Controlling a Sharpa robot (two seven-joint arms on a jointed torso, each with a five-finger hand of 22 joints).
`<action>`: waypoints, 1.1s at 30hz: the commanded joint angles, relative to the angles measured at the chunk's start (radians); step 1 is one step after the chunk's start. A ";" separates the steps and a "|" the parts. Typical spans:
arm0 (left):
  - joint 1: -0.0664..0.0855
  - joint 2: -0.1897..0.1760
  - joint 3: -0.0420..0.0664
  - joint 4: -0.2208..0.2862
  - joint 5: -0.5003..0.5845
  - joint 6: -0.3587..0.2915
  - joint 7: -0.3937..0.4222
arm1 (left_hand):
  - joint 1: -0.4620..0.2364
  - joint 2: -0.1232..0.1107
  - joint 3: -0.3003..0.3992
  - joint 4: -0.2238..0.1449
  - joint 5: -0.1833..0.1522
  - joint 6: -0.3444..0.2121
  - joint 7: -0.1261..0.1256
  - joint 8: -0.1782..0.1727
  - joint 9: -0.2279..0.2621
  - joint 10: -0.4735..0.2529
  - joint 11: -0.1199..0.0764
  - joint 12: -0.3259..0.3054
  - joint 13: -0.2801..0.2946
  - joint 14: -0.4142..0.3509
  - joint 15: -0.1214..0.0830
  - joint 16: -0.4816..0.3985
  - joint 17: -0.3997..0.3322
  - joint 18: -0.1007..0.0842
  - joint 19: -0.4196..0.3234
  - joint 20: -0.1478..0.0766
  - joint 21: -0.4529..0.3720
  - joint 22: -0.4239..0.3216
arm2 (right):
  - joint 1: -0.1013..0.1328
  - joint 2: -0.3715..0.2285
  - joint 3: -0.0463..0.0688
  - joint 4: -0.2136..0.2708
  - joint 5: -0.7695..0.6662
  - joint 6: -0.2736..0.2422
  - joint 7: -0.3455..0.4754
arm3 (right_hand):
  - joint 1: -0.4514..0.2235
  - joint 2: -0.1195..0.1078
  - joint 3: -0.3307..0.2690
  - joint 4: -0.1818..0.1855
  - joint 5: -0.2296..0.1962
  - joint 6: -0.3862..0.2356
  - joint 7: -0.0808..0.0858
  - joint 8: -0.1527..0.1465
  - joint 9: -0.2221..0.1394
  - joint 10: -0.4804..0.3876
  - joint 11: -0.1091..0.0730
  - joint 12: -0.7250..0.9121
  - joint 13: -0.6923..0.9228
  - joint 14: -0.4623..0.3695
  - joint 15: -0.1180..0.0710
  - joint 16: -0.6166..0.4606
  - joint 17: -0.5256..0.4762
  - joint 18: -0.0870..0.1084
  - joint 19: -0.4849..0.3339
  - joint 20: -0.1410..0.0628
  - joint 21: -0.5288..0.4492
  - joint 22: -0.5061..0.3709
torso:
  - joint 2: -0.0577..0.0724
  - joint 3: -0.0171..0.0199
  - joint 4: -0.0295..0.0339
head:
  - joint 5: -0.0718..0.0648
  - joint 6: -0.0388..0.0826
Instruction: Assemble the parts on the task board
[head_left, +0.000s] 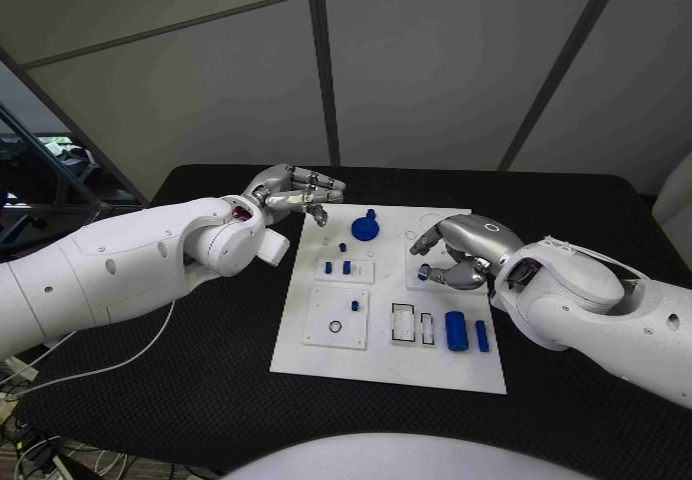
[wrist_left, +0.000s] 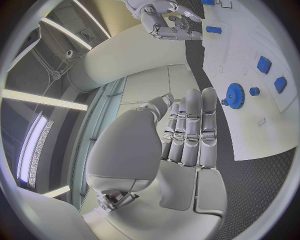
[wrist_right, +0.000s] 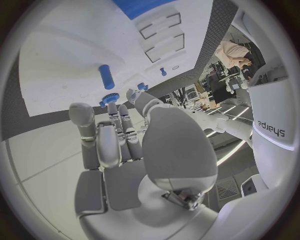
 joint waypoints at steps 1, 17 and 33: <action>0.001 0.001 0.001 0.001 0.004 0.014 0.003 | -0.007 0.002 -0.004 0.000 0.002 -0.006 0.000 0.004 -0.001 -0.006 0.000 0.004 0.001 -0.006 0.003 -0.006 -0.001 -0.012 -0.003 0.002 -0.004 -0.002 | 0.003 -0.001 0.002 -0.004 -0.005 0.087 -0.020 | 0.002 -0.012 -0.006 0.000 -0.006 -0.008 0.000 -0.006 -0.001 -0.009 0.002 0.005 -0.001 0.023 0.005 -0.004 -0.002 0.005 -0.004 0.001 -0.007 -0.003 | 0.001 -0.0005 0.0016 | -0.001 -0.001; 0.001 0.001 0.001 0.000 0.004 0.015 0.003 | -0.007 0.002 -0.004 0.000 0.002 -0.006 0.000 0.004 -0.001 -0.006 0.000 0.004 0.001 -0.006 0.003 -0.006 -0.001 -0.012 -0.003 0.002 -0.004 -0.002 | 0.005 0.024 0.003 -0.043 -0.026 0.168 -0.041 | 0.021 0.009 -0.001 0.003 -0.011 0.011 -0.006 0.003 0.003 0.016 -0.006 0.032 -0.001 0.026 -0.002 -0.004 -0.002 0.002 0.012 -0.005 0.001 0.012 | 0.001 -0.0009 0.0023 | 0.002 -0.005; 0.001 0.000 0.001 -0.001 0.004 0.016 0.001 | -0.007 0.002 -0.004 0.000 0.002 -0.006 0.000 0.004 -0.001 -0.006 0.000 0.004 0.001 -0.006 0.003 -0.006 -0.001 -0.012 -0.003 0.002 -0.004 -0.002 | 0.004 0.041 0.002 -0.063 -0.050 0.168 -0.053 | 0.042 0.043 0.042 0.001 -0.043 0.075 -0.009 0.023 0.010 0.098 -0.019 0.056 -0.001 0.032 -0.013 0.004 0.012 -0.008 0.050 -0.014 0.037 0.065 | 0.001 0.0005 0.0013 | 0.002 -0.007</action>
